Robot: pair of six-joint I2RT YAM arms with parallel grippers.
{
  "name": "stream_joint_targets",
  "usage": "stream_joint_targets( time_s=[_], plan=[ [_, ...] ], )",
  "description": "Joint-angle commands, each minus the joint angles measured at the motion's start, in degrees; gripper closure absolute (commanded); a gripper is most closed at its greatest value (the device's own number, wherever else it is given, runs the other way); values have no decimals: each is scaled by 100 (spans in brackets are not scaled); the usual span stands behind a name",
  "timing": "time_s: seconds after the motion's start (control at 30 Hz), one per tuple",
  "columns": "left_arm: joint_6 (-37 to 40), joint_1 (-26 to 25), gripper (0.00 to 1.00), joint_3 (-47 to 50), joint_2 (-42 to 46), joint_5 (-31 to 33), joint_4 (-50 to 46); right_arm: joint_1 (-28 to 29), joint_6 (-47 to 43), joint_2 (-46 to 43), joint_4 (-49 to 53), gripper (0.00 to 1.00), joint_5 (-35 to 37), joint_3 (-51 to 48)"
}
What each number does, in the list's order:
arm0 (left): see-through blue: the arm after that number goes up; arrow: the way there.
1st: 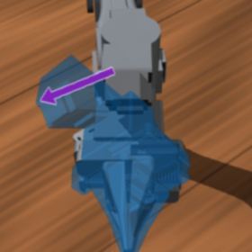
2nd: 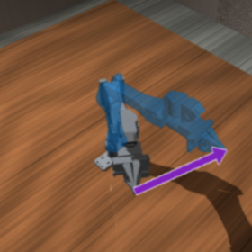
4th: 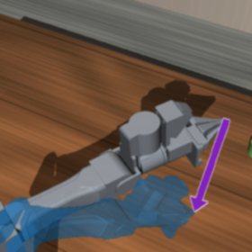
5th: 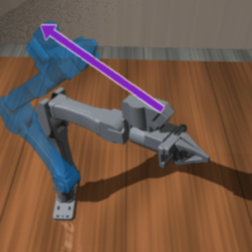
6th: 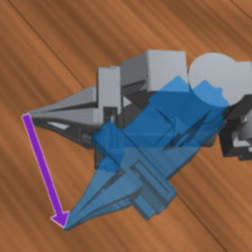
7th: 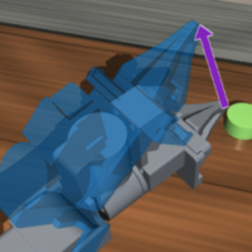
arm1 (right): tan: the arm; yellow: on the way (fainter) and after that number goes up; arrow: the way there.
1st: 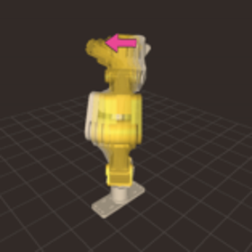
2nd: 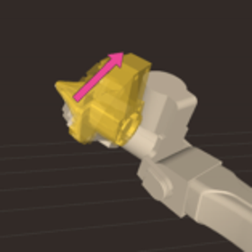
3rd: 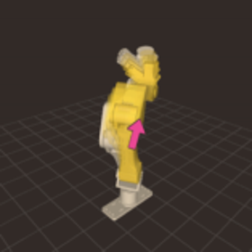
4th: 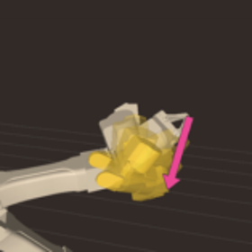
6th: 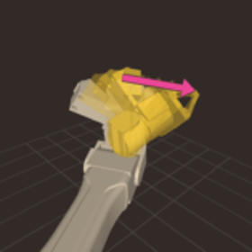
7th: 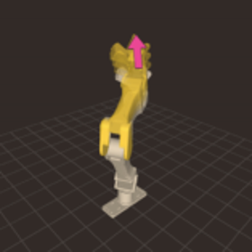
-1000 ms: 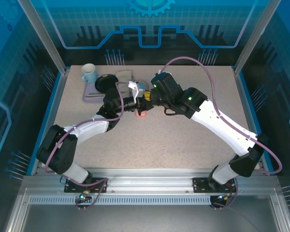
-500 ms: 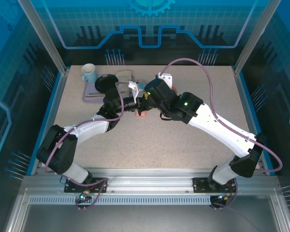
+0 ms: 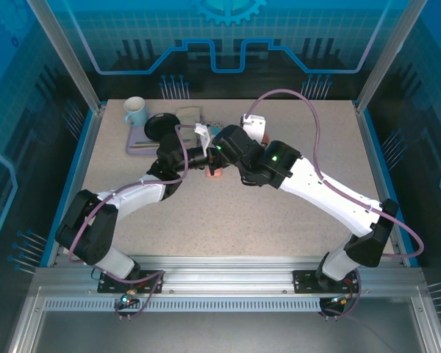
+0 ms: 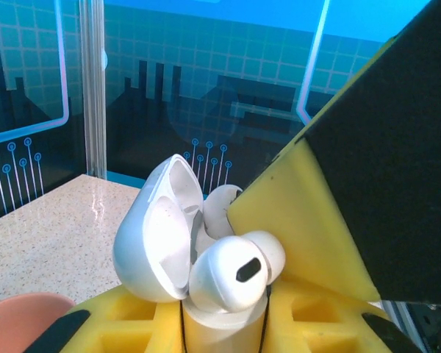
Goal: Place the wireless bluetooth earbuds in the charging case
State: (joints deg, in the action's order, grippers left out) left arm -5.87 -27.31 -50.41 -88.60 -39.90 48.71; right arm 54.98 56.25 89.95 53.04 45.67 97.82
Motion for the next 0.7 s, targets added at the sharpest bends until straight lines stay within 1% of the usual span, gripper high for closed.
stream_joint_targets(
  time_s=[0.0, 0.1, 0.23, 0.33, 0.43, 0.47, 0.57, 0.6, 0.67],
  plan=[
    [107, 12, 100, -84, -18, -35, 266, 101, 312, -58, -38, 100, 134, -169],
    [107, 16, 100, -66, -18, -35, 262, 103, 158, -239, -269, 99, 116, -182],
    [67, 17, 100, -48, -35, -53, 305, 40, -249, -398, -438, 92, 131, 15],
    [35, 20, 100, -39, -44, -61, 327, -111, -461, -489, -488, 87, 69, 114],
    [9, 22, 100, -52, -52, -79, 325, -306, -603, -575, -555, 83, -157, 103],
    [16, 21, 100, -53, -45, -84, 307, -371, -643, -608, -564, 80, -272, 104],
    [60, 19, 100, -64, -35, -135, 229, -657, -864, -718, -643, 72, -938, 87],
    [73, 17, 100, -88, -35, -170, 158, -753, -1057, -754, -690, 68, -1251, 97],
    [100, 19, 100, -101, -18, -220, 89, -955, -1298, -725, -509, 65, -1878, 257]
  ],
)
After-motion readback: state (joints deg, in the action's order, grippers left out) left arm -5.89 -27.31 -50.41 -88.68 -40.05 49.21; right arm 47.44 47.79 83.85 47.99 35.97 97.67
